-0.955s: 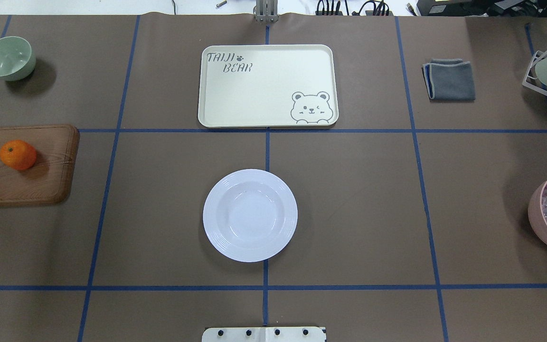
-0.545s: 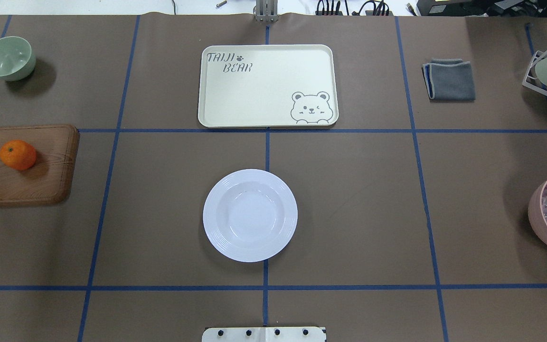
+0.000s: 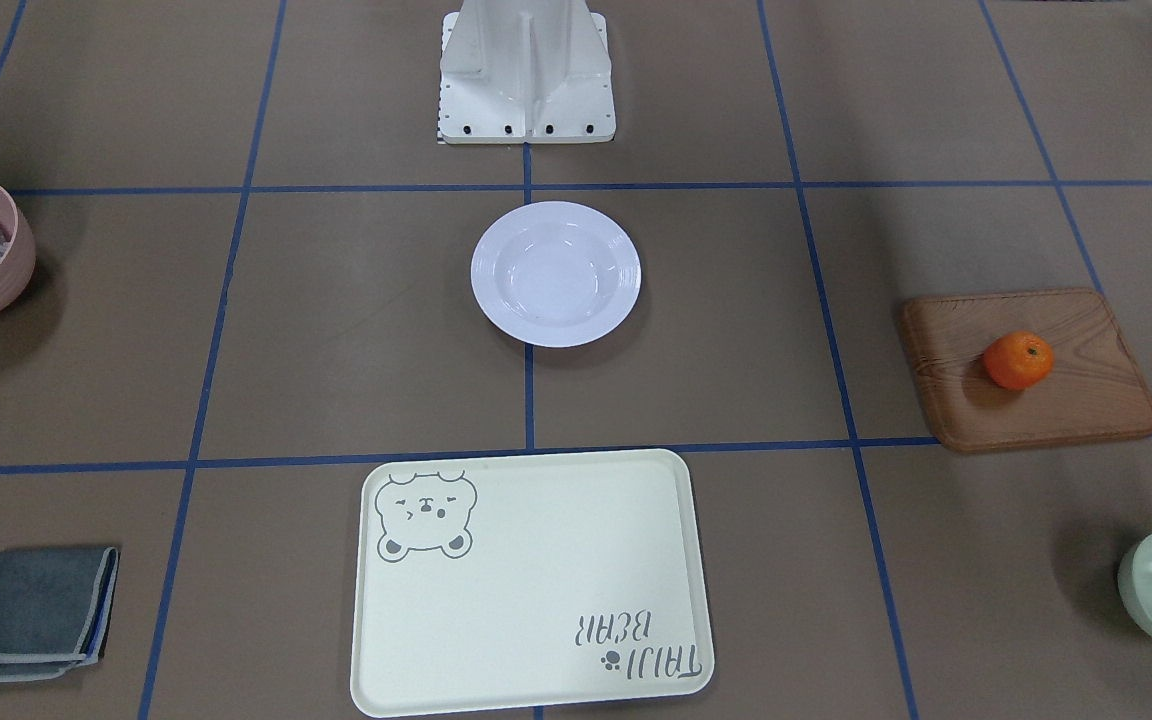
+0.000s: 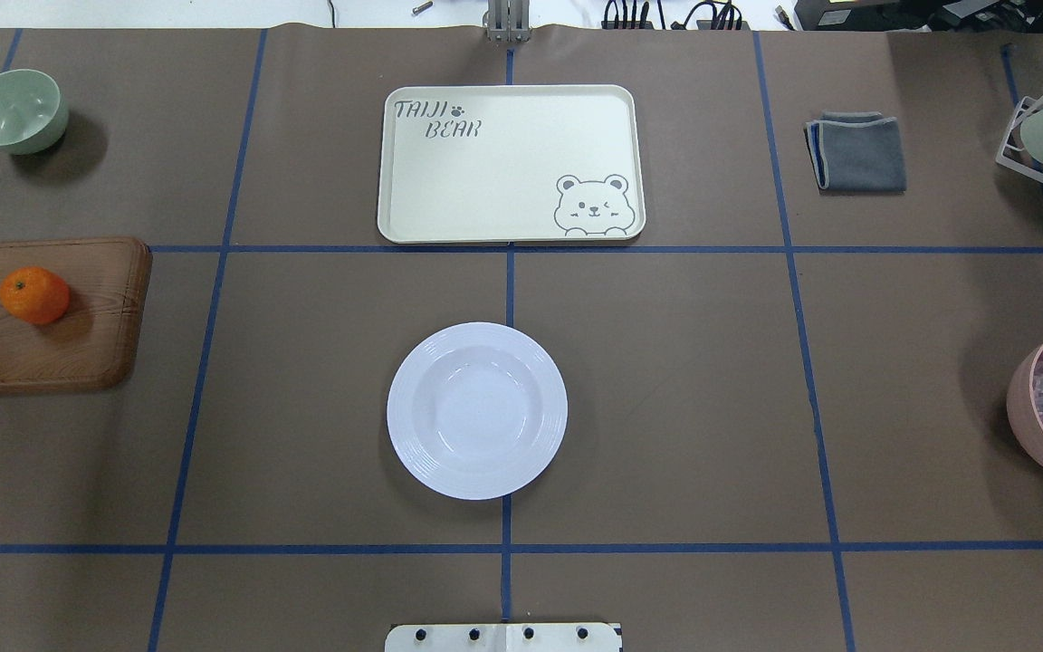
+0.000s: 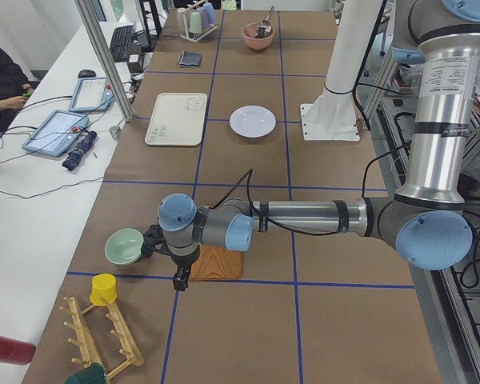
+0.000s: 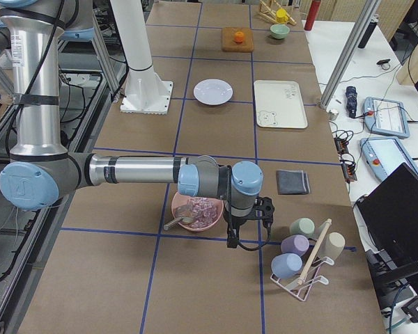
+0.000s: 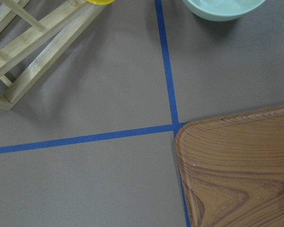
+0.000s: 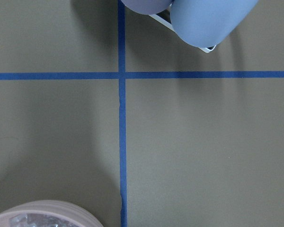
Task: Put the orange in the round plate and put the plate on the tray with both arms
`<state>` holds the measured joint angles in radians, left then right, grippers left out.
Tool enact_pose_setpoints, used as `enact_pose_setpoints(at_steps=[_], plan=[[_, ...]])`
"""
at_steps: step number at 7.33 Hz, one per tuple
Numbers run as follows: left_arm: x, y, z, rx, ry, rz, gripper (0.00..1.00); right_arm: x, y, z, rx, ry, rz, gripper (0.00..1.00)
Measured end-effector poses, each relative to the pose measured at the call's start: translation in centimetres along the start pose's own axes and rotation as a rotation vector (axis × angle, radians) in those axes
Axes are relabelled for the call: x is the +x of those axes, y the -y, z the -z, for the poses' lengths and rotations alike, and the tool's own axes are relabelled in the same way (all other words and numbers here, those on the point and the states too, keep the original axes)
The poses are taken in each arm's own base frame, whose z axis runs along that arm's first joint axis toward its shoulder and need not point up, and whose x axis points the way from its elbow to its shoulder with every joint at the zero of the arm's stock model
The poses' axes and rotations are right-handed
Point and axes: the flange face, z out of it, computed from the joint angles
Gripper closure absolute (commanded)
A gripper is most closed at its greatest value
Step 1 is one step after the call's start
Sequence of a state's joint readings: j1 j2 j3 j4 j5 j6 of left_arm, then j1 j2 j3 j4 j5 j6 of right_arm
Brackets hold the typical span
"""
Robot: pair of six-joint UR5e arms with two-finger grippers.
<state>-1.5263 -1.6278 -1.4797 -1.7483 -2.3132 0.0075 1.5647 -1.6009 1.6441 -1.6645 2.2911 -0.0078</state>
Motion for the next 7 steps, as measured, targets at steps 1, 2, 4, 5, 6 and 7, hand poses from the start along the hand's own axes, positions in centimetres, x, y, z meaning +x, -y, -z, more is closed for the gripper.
enact_pose_setpoints(at_steps=[1, 2, 4, 5, 6, 7], plan=[[0.0, 0.0, 0.0, -0.002, 0.001, 0.001, 0.02, -0.1, 0.1, 0.1, 0.001, 0.001, 0.001, 0.0], [0.3, 0.2, 0.2, 0.003, 0.0, 0.003, 0.02, -0.3, 0.1, 0.2, 0.003, 0.004, 0.004, 0.0], [3.5, 2.5, 1.5, 0.032, -0.015, 0.055, 0.02, -0.8, 0.5, 0.6, 0.009, 0.009, 0.012, 0.0], [7.5, 4.2, 1.5, 0.037, -0.03, 0.113, 0.02, -1.2, 0.9, 0.8, 0.015, 0.008, 0.023, 0.0], [12.1, 5.3, 0.7, 0.033, -0.048, 0.164, 0.02, -1.9, 1.4, 0.9, 0.02, 0.008, 0.039, 0.0], [16.1, 5.7, -0.9, 0.027, -0.07, 0.208, 0.02, -2.5, 1.8, 0.9, 0.019, 0.008, 0.053, 0.0]])
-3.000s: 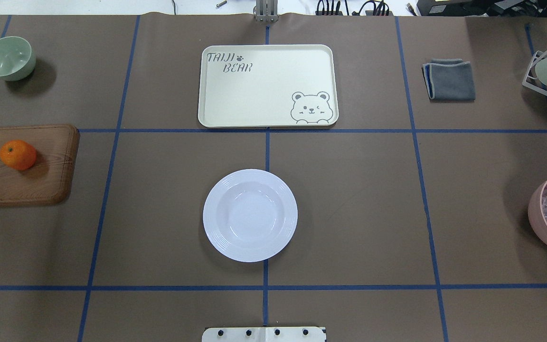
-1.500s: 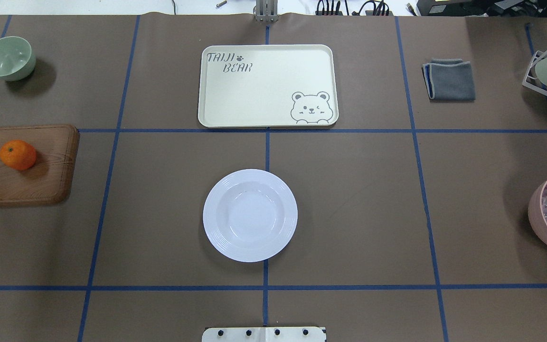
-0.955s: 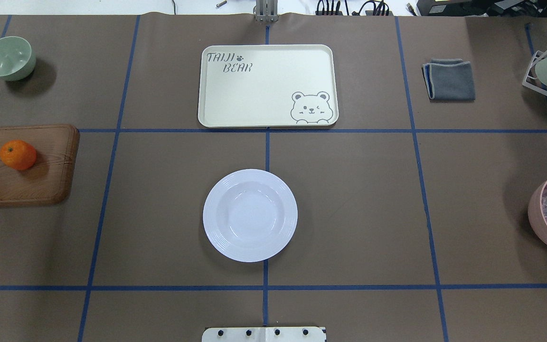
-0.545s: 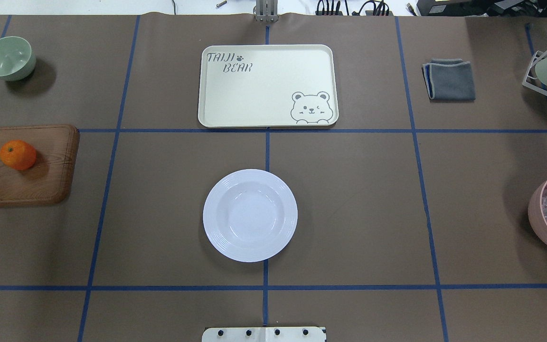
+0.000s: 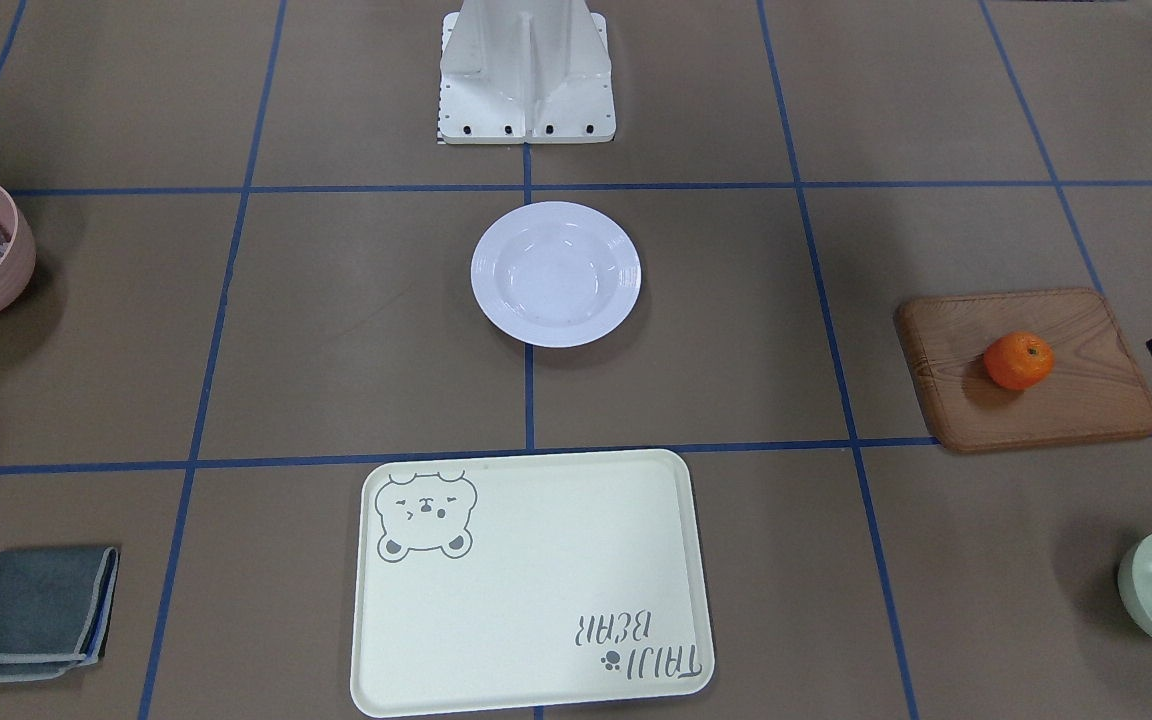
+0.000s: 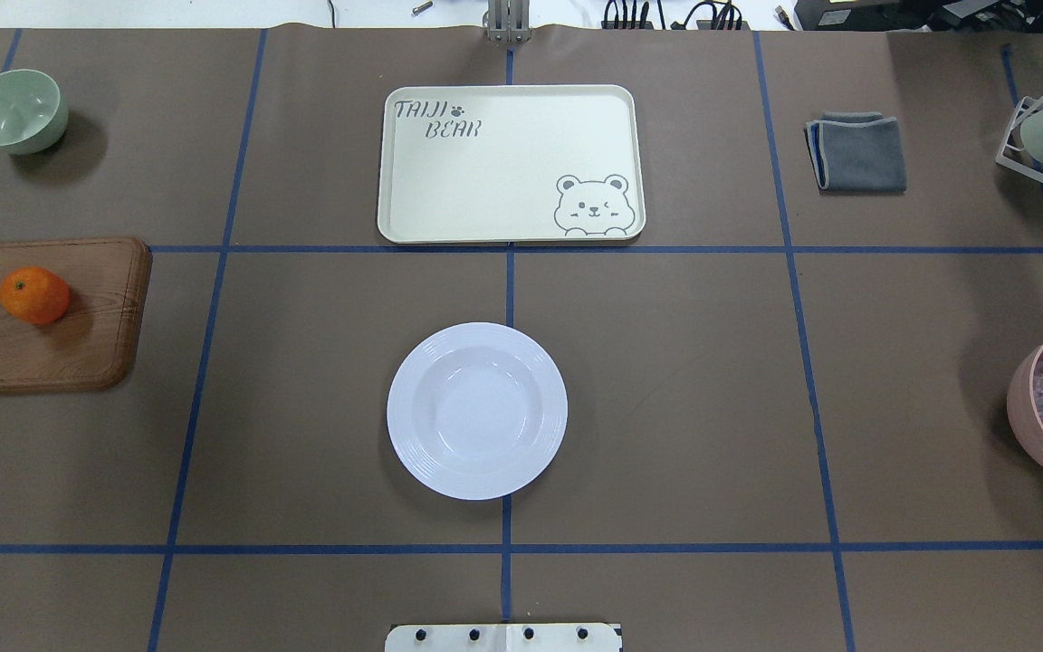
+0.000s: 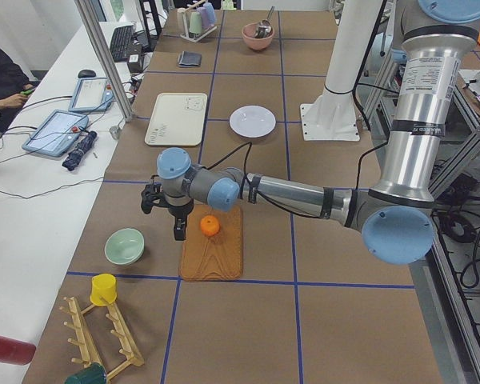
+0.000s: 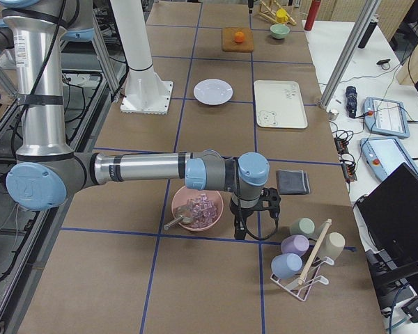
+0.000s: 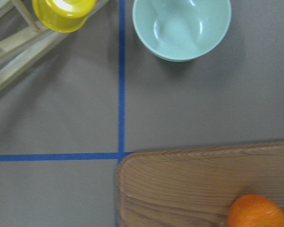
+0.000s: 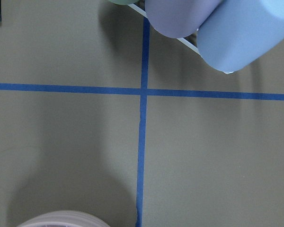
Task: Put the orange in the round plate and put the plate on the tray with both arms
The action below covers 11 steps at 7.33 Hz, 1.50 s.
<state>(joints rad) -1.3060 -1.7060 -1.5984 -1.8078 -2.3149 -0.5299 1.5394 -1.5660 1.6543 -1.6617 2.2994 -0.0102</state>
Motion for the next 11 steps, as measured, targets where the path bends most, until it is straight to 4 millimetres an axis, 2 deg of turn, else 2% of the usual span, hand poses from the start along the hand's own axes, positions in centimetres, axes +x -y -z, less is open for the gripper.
enact_pose_setpoints(at_steps=[1, 2, 4, 6, 9, 11], plan=[[2.9, -0.8, -1.9, -0.006, -0.014, 0.042, 0.02, -0.2, 0.3, -0.3, -0.005, 0.005, 0.005, 0.0], [5.1, -1.7, -3.7, -0.009, -0.016, 0.073, 0.02, -0.3, 0.4, -0.7, -0.012, 0.02, 0.002, 0.0], [7.1, -3.3, -7.2, -0.028, 0.01, 0.078, 0.02, -0.4, 0.5, -0.9, -0.015, 0.04, 0.001, 0.0], [7.1, -4.3, -9.0, -0.049, 0.03, 0.073, 0.02, -0.6, 0.5, -1.0, -0.018, 0.061, -0.004, 0.0], [4.8, -5.9, -9.6, -0.067, 0.053, 0.088, 0.02, -1.0, 0.5, -0.9, -0.019, 0.108, -0.007, 0.0], [4.9, -5.9, -9.7, -0.06, 0.061, 0.096, 0.02, -1.2, 0.6, -0.8, -0.018, 0.116, -0.006, 0.0]])
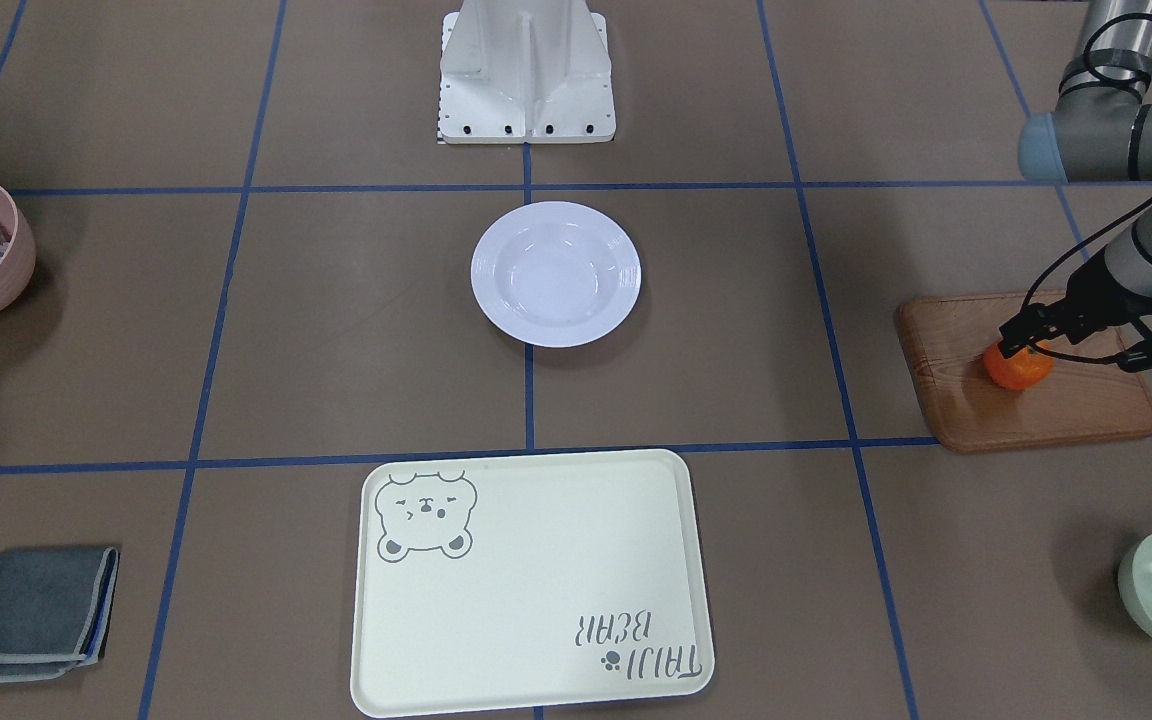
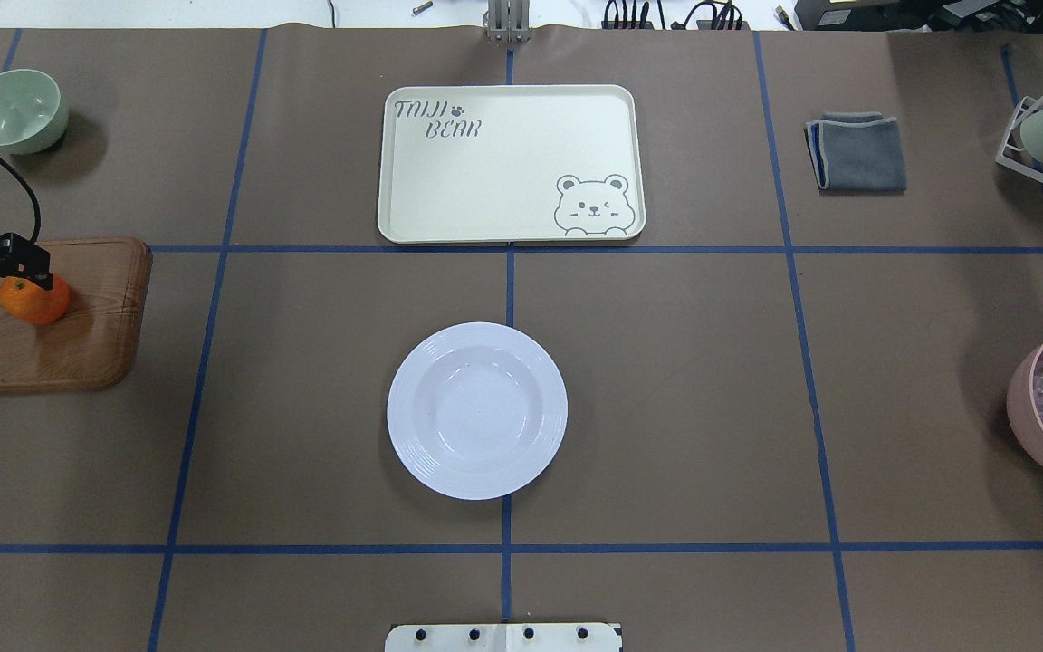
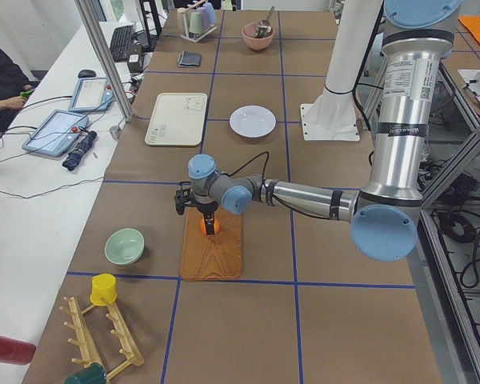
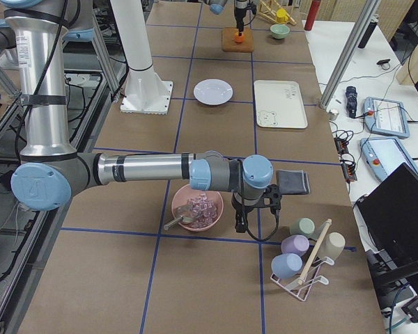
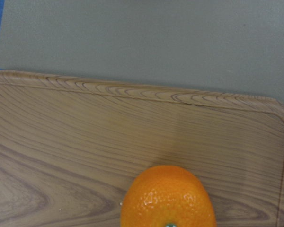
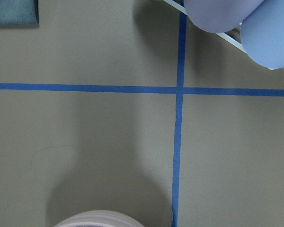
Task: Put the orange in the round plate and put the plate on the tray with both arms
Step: 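Lower the left gripper onto the orange on the wooden board and grasp it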
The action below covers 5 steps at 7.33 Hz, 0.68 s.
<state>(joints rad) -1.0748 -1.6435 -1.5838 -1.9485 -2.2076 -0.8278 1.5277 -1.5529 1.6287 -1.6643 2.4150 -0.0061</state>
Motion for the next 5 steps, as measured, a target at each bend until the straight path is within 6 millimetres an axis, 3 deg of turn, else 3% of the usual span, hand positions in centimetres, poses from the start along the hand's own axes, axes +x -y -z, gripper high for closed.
enact_pose_setpoints(at_steps=[2, 5], plan=[[0.7, 0.5, 0.1, 0.006, -0.004, -0.002, 0.02, 0.0, 0.1, 0.0, -0.001, 0.001, 0.0, 0.0], [-0.1, 0.8, -1.5, -0.007, 0.012, -0.002, 0.02, 0.1, 0.0, -0.2, -0.005, 0.007, -0.005, 0.0]])
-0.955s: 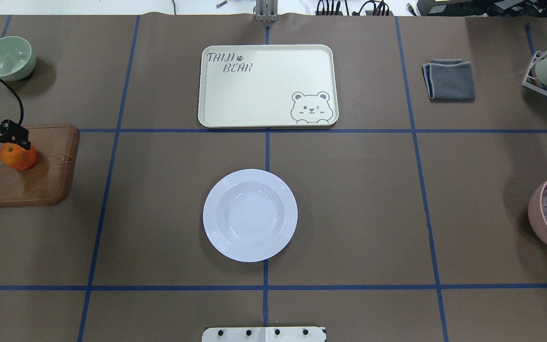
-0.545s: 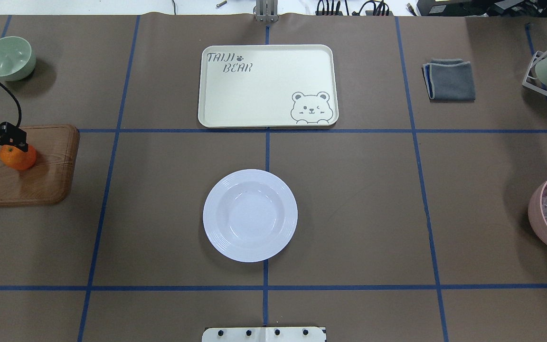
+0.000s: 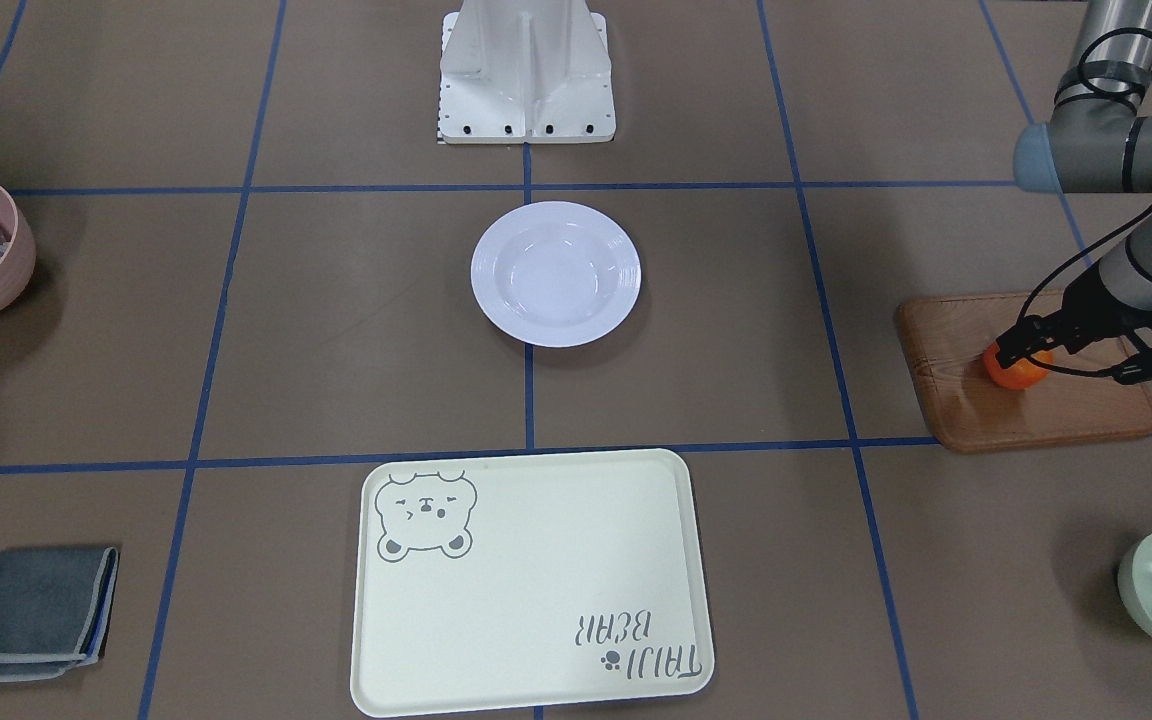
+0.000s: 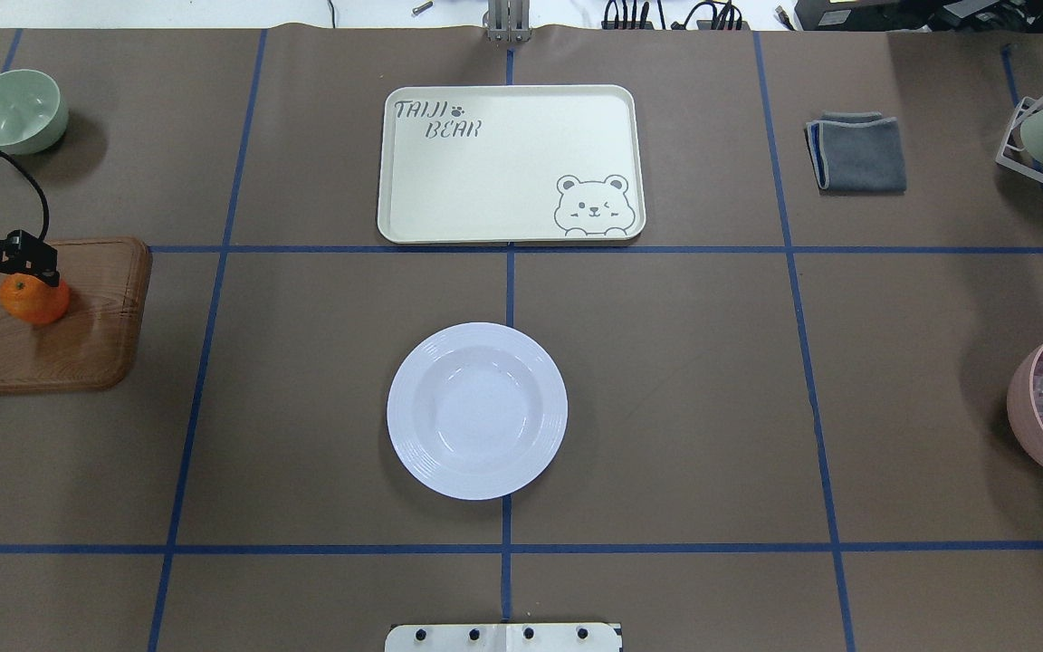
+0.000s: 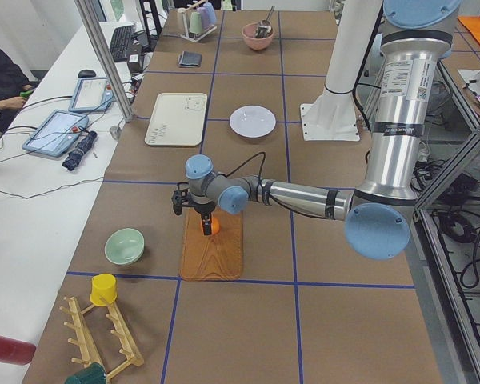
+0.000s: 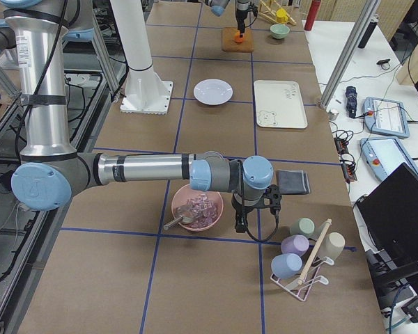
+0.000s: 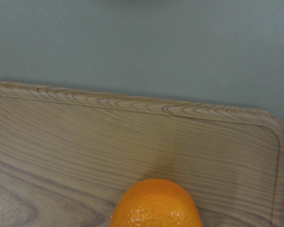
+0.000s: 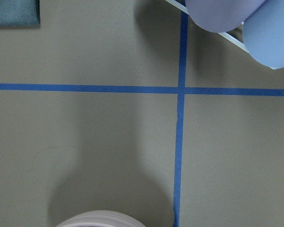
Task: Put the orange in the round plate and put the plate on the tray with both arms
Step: 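Lower the left gripper onto the orange on the wooden board and grasp it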
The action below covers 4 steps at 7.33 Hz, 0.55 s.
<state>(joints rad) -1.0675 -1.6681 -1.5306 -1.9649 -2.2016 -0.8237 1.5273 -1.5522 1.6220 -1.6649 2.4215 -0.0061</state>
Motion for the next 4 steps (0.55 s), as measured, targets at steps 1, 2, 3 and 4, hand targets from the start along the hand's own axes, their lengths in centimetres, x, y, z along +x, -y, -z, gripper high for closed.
enact_pose_setpoints(at_steps=[1, 2, 3, 4], plan=[[-0.01, -0.08, -0.73, -0.002, -0.003, -0.007, 0.02, 0.12, -0.05, -0.09, -0.002, 0.0, -0.002, 0.0], [0.17, -0.13, -1.16, -0.002, -0.007, -0.014, 0.02, 0.26, -0.08, -0.2, -0.004, 0.0, -0.005, 0.0], [0.35, -0.14, -1.32, -0.002, -0.011, -0.019, 0.02, 0.38, -0.11, -0.29, -0.007, -0.001, -0.008, 0.0], [0.4, -0.16, -1.44, -0.004, -0.011, -0.021, 0.03, 0.52, -0.13, -0.41, -0.009, -0.001, -0.011, 0.0]])
